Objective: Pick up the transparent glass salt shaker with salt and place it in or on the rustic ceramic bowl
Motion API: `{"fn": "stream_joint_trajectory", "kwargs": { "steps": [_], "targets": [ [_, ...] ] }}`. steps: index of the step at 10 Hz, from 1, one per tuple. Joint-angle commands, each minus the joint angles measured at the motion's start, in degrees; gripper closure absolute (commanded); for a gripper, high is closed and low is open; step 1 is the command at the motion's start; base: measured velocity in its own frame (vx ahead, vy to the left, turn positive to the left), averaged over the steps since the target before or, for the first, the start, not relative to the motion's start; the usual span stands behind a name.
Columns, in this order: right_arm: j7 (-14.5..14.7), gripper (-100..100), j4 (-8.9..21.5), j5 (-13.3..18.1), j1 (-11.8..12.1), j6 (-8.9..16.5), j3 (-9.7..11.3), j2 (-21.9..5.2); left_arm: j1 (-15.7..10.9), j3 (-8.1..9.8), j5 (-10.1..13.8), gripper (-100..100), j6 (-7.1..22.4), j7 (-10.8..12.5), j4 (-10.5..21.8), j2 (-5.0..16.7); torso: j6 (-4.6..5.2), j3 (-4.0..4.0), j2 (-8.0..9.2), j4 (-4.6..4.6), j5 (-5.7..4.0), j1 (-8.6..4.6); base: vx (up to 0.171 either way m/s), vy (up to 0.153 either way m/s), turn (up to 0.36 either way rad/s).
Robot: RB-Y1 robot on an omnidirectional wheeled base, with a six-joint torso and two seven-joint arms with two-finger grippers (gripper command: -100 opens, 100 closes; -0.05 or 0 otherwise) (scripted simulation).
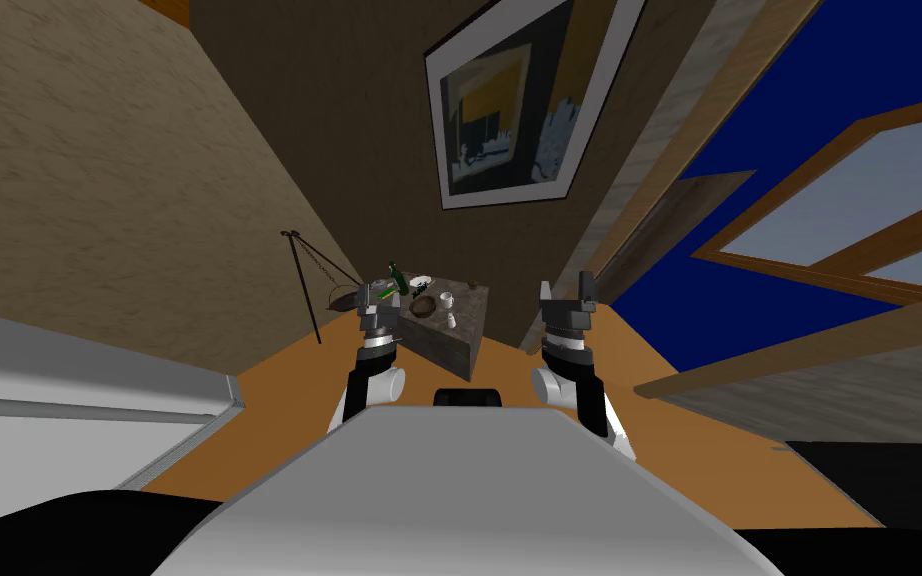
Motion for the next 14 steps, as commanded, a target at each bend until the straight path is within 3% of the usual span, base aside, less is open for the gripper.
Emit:
{"fn": "stream_joint_trajectory", "kwargs": {
  "steps": [1, 6, 7, 9, 14],
  "targets": [
    [0.00, 0, 0.00, 0.00, 0.00, 0.00, 0.00, 0.00, -0.06, 0.15, 0.40, -100, -0.01, 0.39, 0.52, 1.86, 0.00, 0.00, 0.00, 0.00, 0.00, 0.00, 0.004, -0.020, 0.013],
    [0.00, 0, 0.00, 0.00, 0.00, 0.00, 0.01, 0.01, -0.56, 1.52, 3.36, -100, 0.16, 3.26, 4.14, 7.57, 0.00, -0.04, -0.06, -0.01, -0.08, -0.36, 0.017, -0.087, 0.038],
    [0.00, 0, 0.00, 0.00, 0.00, 0.00, 0.01, 0.01, -0.87, 2.42, 5.09, -100, 0.37, 4.94, 6.10, 8.98, 0.00, -0.05, -0.09, -0.02, -0.09, -0.43, 0.018, -0.188, 0.095],
    [0.00, 0, 0.00, 0.00, 0.00, 0.00, 0.02, 0.03, -1.22, 3.44, 7.05, -100, 0.62, 6.85, 8.25, 9.97, 0.01, -0.04, -0.07, -0.02, -0.21, -1.00, 0.004, -0.277, 0.083],
    [0.00, 0, 0.00, 0.00, 0.00, 0.00, 0.02, 0.02, -2.32, 6.06, 12.79, -100, 1.01, 12.48, 14.50, 11.00, 0.01, -0.07, -0.11, -0.02, -0.18, -0.77, 0.014, -0.201, 0.084]
  ]
}}
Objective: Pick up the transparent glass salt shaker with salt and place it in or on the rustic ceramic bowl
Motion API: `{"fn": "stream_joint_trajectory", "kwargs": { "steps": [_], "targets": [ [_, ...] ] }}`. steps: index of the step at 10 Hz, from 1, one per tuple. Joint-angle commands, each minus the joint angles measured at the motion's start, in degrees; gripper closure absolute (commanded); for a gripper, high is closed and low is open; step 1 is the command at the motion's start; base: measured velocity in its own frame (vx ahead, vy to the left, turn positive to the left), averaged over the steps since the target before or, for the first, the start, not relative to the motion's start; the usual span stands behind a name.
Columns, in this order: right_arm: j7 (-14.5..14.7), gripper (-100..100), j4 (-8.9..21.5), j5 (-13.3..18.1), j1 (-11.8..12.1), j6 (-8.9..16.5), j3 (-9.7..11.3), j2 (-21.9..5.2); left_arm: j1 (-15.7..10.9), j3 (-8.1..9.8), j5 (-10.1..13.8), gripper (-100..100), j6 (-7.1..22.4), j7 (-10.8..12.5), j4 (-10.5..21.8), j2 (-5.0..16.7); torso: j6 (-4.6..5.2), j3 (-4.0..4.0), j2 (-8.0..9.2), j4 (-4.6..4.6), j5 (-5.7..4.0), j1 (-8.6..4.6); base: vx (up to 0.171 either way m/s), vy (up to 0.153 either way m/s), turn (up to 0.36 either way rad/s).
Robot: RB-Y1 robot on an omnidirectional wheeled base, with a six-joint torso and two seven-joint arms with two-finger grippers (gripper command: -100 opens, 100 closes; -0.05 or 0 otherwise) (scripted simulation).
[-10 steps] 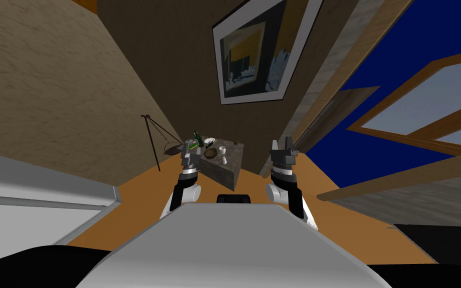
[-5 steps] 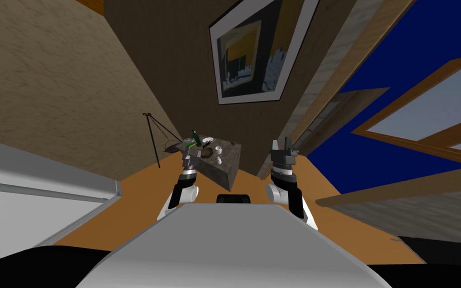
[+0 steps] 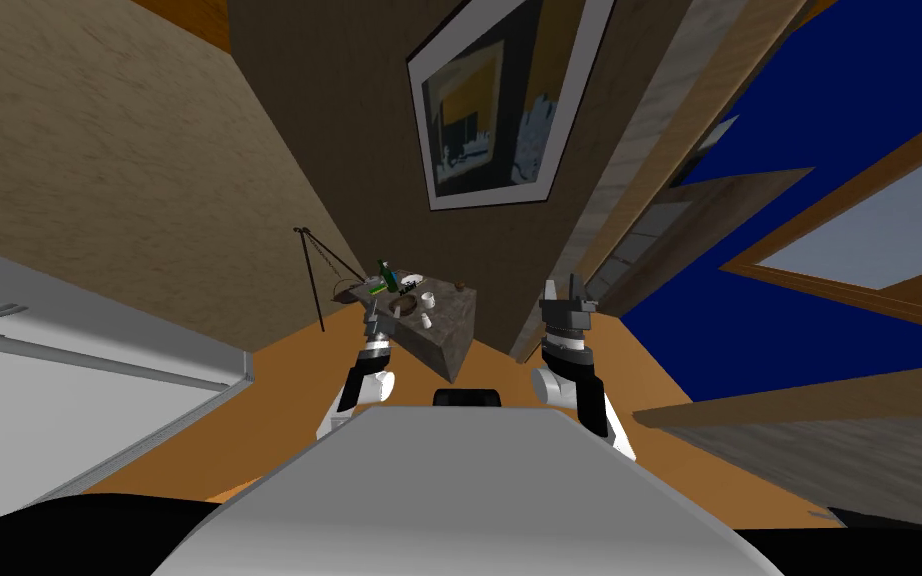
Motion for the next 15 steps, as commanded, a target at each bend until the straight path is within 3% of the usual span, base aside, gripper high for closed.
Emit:
{"fn": "stream_joint_trajectory", "kwargs": {
  "steps": [1, 3, 4, 8, 10, 11, 15],
  "targets": [
    [0.00, 0, 0.00, 0.00, 0.00, 0.00, 0.00, 0.00, -0.13, 0.93, 2.17, -100, 0.62, 2.18, 1.42, 0.15, 0.00, 0.00, 0.00, 0.00, 0.00, 0.00, 0.022, -0.212, 0.079],
    [0.00, 0, 0.00, 0.00, 0.00, 0.00, 0.00, 0.00, -0.57, 1.72, 4.83, -100, 0.30, 4.84, 4.36, 0.11, 0.00, 0.00, 0.00, 0.00, -0.02, -0.08, 0.023, -0.211, 0.077],
    [0.00, 0, 0.00, 0.00, 0.00, 0.00, 0.00, 0.00, -0.57, 1.72, 4.83, -100, 0.30, 4.84, 4.36, 0.11, -0.01, 0.01, 0.03, 0.00, -0.01, -0.04, 0.013, -0.126, 0.032],
    [0.00, 0, 0.00, 0.00, 0.01, 0.00, -0.01, -0.01, -1.28, 2.61, 10.41, -100, -1.31, 10.53, 10.65, -0.14, -0.01, -0.09, -0.15, -0.03, 0.03, 0.18, 0.050, -0.140, 0.060],
    [0.00, 0, 0.00, 0.00, 0.00, 0.00, 0.00, -0.01, -1.53, 2.66, 13.22, -100, -2.57, 13.44, 13.74, -0.32, 0.00, -0.09, -0.15, -0.03, 0.03, 0.17, 0.063, -0.147, 0.049],
    [0.00, 0, 0.00, 0.00, 0.00, 0.00, -0.01, -0.01, -1.53, 2.66, 13.22, -100, -2.57, 13.44, 13.88, -0.32, 0.00, -0.10, -0.17, -0.04, 0.04, 0.23, 0.053, -0.085, 0.020],
    [0.00, 0, 0.00, 0.00, 0.01, 0.00, -0.01, -0.01, -1.86, 2.12, 18.59, -100, -5.79, 19.09, 20.13, -0.85, 0.00, -0.14, -0.24, -0.05, 0.08, 0.43, 0.075, -0.080, 0.033]
  ]
}}
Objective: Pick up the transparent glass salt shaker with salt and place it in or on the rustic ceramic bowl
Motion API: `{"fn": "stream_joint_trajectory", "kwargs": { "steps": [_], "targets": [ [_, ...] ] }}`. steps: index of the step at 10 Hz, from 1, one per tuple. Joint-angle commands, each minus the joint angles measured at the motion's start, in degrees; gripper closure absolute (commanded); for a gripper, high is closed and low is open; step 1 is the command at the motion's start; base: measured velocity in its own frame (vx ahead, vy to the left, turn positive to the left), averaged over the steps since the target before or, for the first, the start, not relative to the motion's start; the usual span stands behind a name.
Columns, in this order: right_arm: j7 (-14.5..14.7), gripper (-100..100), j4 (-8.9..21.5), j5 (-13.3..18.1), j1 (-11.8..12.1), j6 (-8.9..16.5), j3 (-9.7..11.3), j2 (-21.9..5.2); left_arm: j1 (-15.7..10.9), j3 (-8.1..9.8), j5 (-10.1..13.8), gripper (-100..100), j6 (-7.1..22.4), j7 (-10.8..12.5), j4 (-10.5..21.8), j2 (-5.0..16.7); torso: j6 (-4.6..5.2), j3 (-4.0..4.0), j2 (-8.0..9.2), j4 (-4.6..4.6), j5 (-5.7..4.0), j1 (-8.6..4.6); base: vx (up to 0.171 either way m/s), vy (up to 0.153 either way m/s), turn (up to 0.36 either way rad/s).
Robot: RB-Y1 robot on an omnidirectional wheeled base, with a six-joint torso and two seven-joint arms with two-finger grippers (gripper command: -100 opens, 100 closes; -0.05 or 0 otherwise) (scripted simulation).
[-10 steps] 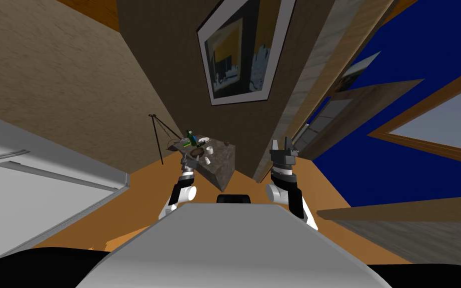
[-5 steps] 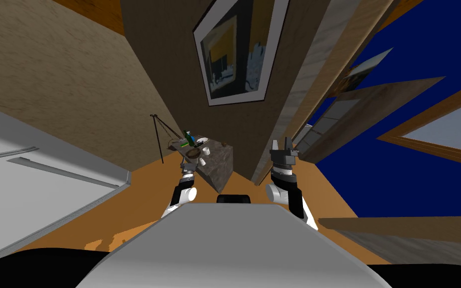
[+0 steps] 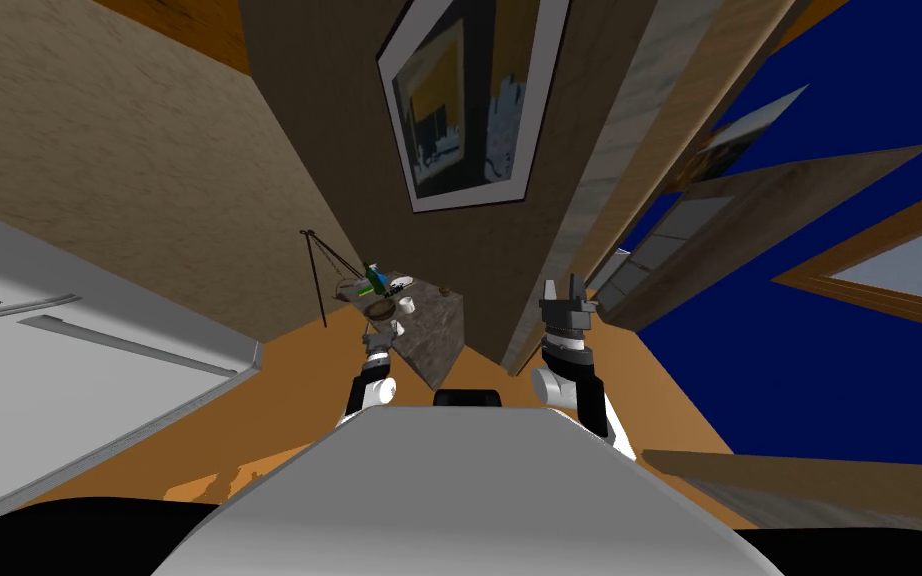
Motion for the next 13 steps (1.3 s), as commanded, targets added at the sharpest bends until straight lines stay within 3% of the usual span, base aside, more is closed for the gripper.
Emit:
{"fn": "stream_joint_trajectory", "kwargs": {
  "steps": [1, 9, 10, 11, 13],
  "targets": [
    [0.00, 0, 0.00, 0.00, 0.00, 0.00, 0.00, 0.00, 0.15, -0.41, 2.11, -100, -1.95, 2.66, 2.65, -0.04, 0.00, 0.00, 0.00, 0.00, 0.00, 0.00, 0.090, -0.075, 0.028],
    [0.00, 0, 0.00, 0.00, 0.00, 0.00, -0.01, -0.01, -0.05, -2.09, 10.21, -100, -8.38, 11.30, 11.92, -3.08, 0.00, 0.01, 0.02, 0.00, 0.06, 0.32, 0.092, -0.031, 0.022],
    [0.00, 0, 0.00, 0.00, 0.00, 0.00, -0.01, -0.01, -0.06, -2.23, 11.53, -100, -9.44, 12.69, 13.27, -4.55, -0.01, 0.04, 0.09, 0.01, 0.06, 0.33, 0.074, 0.002, 0.038],
    [0.00, 0, 0.00, 0.00, 0.00, 0.00, -0.01, -0.01, -0.06, -2.23, 11.53, -100, -9.44, 12.69, 13.27, -4.55, 0.00, 0.04, 0.06, 0.02, 0.07, 0.36, 0.067, -0.005, 0.018],
    [0.00, 0, 0.00, 0.00, 0.00, 0.00, -0.01, -0.01, 0.01, -2.03, 12.88, -100, -10.47, 14.04, 14.55, -7.47, 0.00, 0.07, 0.13, 0.02, 0.07, 0.37, 0.047, 0.017, 0.037]
  ]
}}
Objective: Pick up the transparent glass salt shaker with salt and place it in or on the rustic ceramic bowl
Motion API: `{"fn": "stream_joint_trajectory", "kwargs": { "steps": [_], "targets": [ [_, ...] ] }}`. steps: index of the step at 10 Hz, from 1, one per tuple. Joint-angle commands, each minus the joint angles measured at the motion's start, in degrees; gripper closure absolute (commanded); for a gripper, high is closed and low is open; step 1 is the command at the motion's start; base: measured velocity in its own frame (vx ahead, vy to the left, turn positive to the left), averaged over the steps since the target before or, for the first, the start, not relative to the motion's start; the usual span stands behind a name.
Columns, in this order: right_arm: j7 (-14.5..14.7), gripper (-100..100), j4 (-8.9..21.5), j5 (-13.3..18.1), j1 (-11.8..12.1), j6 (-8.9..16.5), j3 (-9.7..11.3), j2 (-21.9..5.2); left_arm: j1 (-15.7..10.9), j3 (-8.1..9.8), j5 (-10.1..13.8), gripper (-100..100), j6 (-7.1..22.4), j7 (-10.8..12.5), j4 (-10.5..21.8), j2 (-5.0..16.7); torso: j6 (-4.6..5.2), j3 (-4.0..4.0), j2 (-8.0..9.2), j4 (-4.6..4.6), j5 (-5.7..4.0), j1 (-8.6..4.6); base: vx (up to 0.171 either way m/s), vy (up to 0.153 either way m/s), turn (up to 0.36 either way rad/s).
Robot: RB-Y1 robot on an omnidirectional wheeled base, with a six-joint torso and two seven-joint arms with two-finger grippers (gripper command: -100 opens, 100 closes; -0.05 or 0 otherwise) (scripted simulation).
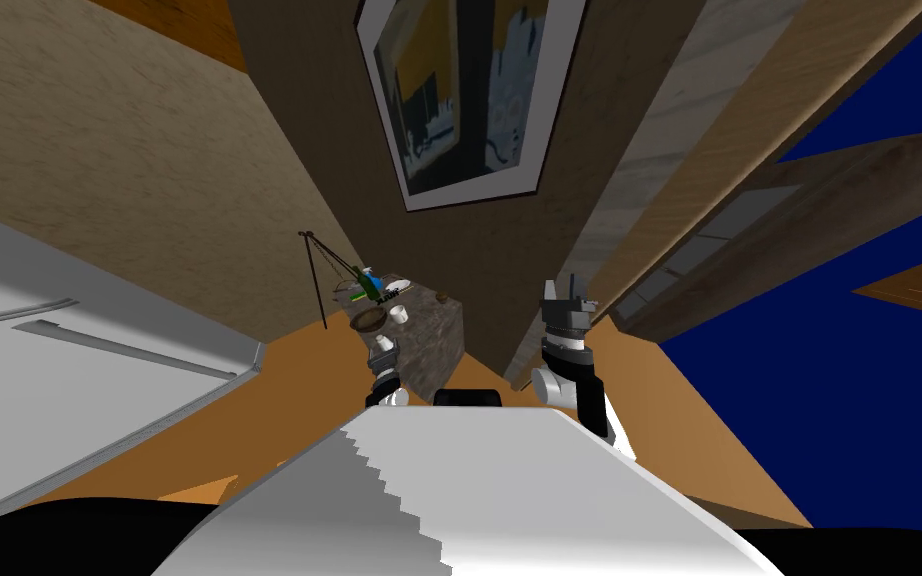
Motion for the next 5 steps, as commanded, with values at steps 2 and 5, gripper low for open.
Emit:
{"fn": "stream_joint_trajectory", "kwargs": {
  "steps": [2, 5],
  "targets": [
    [0.00, 0, 0.00, 0.00, 0.00, 0.00, 0.00, 0.00, -0.04, 0.01, 0.06, 0, -0.12, 0.13, 0.11, -0.12, 0.00, 0.07, 0.13, 0.03, -0.02, -0.07, 0.000, 0.000, 0.000],
    [0.00, 0, 0.01, 0.00, -0.02, 0.00, 0.01, 0.00, -5.64, 4.62, -0.03, -100, -0.05, 0.28, 5.82, 1.42, 0.01, 0.26, 0.45, 0.10, -0.02, -0.09, -0.089, -0.003, -0.128]
  ]
}}
